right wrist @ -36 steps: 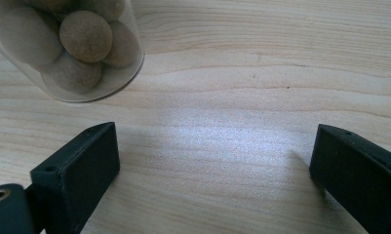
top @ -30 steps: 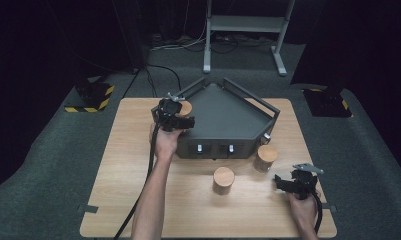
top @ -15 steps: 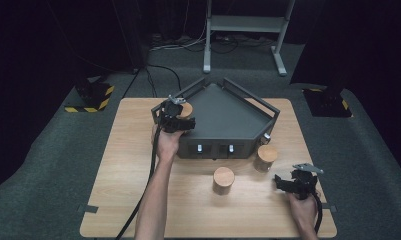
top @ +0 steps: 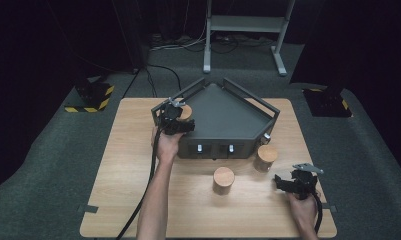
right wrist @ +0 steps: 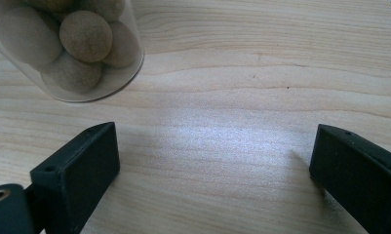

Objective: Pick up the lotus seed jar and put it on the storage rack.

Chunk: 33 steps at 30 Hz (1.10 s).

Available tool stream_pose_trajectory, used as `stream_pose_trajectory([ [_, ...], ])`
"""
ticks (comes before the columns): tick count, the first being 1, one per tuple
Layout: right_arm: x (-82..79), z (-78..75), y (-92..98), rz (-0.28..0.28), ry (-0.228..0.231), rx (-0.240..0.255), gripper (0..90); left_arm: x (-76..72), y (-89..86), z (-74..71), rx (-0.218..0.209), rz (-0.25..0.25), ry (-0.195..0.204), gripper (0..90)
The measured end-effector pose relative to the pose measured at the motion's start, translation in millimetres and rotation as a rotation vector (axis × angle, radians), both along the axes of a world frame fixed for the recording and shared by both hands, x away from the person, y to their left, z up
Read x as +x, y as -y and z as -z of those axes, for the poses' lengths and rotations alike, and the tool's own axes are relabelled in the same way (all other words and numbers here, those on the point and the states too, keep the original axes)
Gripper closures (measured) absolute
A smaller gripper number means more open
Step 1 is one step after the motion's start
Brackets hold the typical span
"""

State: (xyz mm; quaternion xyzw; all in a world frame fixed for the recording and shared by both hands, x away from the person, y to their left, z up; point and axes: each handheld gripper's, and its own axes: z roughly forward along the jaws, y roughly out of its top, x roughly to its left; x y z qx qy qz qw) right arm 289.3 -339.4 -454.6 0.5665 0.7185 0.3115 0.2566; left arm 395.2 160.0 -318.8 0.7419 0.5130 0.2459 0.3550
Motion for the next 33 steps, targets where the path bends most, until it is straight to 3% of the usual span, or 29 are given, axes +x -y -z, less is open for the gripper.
stream_pose_trajectory([
  [15,0.0,0.0,-0.1,0.0,0.0,0.0,3.5,-2.4,-5.7,5.0,-0.025,0.007,0.015,24.5],
  [19,0.0,0.0,-0.1,0.0,0.0,0.0,3.5,-2.5,-8.8,5.9,-0.054,0.005,0.011,8.9],
  [29,0.1,-0.1,0.1,0.0,-0.001,0.002,3.4,-15.4,-4.2,-1.8,-0.004,0.024,0.032,3.0],
  [33,0.2,-0.1,0.1,0.001,-0.001,0.002,3.4,-20.5,-6.8,-3.6,-0.01,0.025,0.041,2.9],
])
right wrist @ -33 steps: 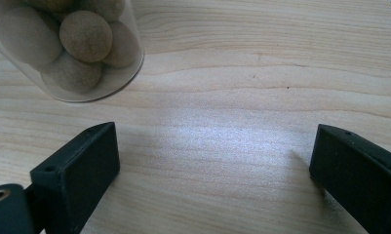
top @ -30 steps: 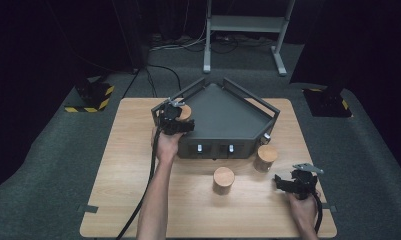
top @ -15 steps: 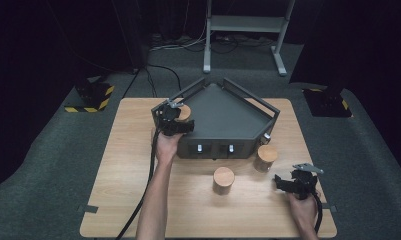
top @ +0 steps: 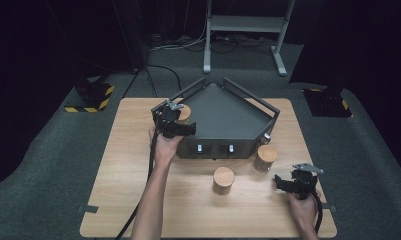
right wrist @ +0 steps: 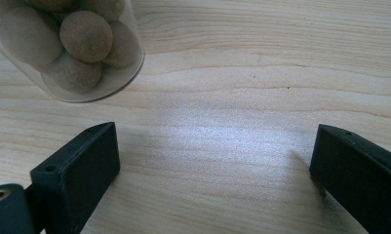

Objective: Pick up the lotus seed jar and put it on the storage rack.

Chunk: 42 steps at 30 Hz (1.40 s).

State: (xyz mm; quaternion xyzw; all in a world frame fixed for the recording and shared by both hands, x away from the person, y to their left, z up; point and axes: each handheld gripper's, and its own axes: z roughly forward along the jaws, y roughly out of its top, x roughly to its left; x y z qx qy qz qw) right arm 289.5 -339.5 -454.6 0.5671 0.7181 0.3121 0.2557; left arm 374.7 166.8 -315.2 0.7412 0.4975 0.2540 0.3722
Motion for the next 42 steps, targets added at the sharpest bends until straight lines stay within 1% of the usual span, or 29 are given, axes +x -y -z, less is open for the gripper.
stream_pose_trajectory([
  [7,0.0,0.0,0.1,-0.001,0.0,-0.001,3.4,-8.2,-3.6,-0.8,-0.013,0.008,0.005,2.9],
  [13,0.0,0.0,0.0,0.0,0.0,0.0,3.4,-15.0,-5.6,-2.4,-0.006,0.021,0.004,2.9],
  [14,0.0,0.0,0.1,0.0,0.0,0.0,3.4,-16.6,-6.3,-2.8,-0.011,0.022,0.006,2.9],
  [20,0.0,0.0,0.0,0.0,0.0,-0.001,3.4,-21.8,-8.1,-4.7,-0.007,0.025,0.004,2.8],
  [26,0.0,0.0,0.0,0.0,0.0,-0.001,3.4,-27.4,-12.2,-1.6,-0.017,0.018,0.002,2.9],
  [35,0.0,-0.1,0.1,-0.001,0.0,0.0,3.4,-37.6,-18.5,7.2,-0.038,0.015,0.008,3.1],
  [42,0.0,0.0,0.0,0.0,0.0,-0.001,3.4,-44.1,-22.3,12.2,-0.036,0.015,0.009,3.1],
])
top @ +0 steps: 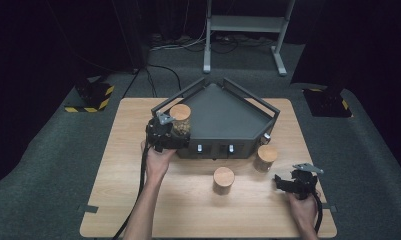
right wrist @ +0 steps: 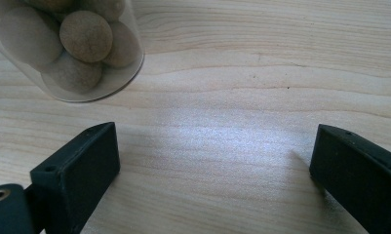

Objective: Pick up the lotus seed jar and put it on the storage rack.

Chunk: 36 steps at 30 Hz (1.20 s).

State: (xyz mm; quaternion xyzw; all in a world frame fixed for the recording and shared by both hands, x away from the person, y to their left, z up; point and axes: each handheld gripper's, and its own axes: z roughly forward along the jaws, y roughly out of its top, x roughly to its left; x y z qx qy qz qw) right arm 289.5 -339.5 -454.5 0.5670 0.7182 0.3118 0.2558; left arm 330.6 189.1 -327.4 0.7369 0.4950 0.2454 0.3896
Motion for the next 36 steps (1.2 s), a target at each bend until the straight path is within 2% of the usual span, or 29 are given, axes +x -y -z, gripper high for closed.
stream_pose_trajectory([
  [15,0.0,0.0,-0.2,0.001,0.0,0.0,3.4,-7.6,-1.1,9.3,0.008,0.013,-0.015,2.9],
  [23,-0.1,0.0,-0.3,0.001,0.0,-0.001,3.4,-10.5,-5.3,15.2,-0.004,0.019,-0.025,3.1],
  [27,-0.1,0.0,-0.3,0.001,0.0,-0.001,3.4,-8.7,-5.8,17.8,-0.006,0.026,-0.046,2.7],
  [36,-0.1,0.0,-0.5,0.002,0.0,-0.002,3.4,-12.9,-6.3,24.6,-0.009,0.03,-0.048,2.5],
])
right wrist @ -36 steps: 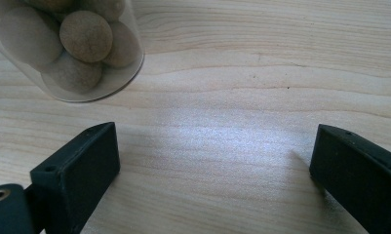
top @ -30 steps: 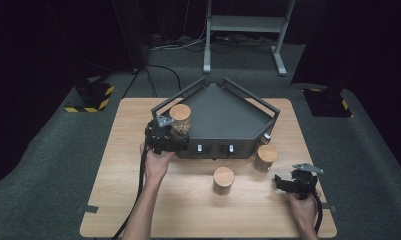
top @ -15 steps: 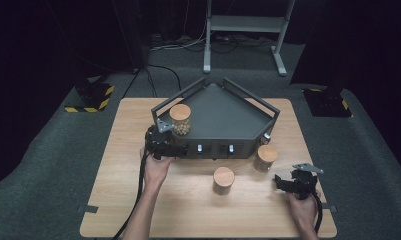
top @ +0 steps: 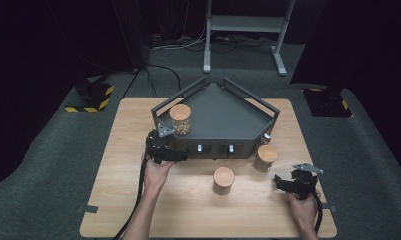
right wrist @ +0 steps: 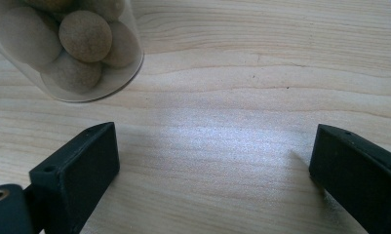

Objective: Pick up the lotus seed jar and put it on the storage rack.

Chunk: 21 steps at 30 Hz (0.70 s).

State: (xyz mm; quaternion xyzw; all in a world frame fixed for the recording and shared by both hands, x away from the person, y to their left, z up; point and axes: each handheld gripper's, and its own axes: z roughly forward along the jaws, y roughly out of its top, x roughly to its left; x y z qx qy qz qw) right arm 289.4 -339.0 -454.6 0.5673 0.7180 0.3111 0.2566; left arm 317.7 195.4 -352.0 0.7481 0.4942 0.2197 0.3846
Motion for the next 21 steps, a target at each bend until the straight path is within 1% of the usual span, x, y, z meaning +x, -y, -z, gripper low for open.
stream_pose_trajectory([
  [4,0.0,0.0,0.0,0.0,0.0,0.0,3.4,-4.7,-0.9,4.3,0.0,-0.009,0.01,2.6],
  [6,0.0,0.0,0.0,0.0,0.0,0.0,3.4,-6.1,-2.6,6.5,-0.007,-0.012,0.013,2.7],
  [8,0.0,0.0,0.0,0.0,0.0,0.0,3.4,-6.9,-4.7,8.5,-0.018,-0.014,0.011,2.7],
  [18,0.0,0.0,-0.1,0.0,0.0,-0.001,3.4,-12.2,-8.8,19.4,-0.03,-0.026,0.002,2.8],
  [21,0.0,0.0,-0.2,0.0,0.0,-0.001,3.4,-16.2,-10.6,24.1,-0.037,-0.036,0.015,3.6],
])
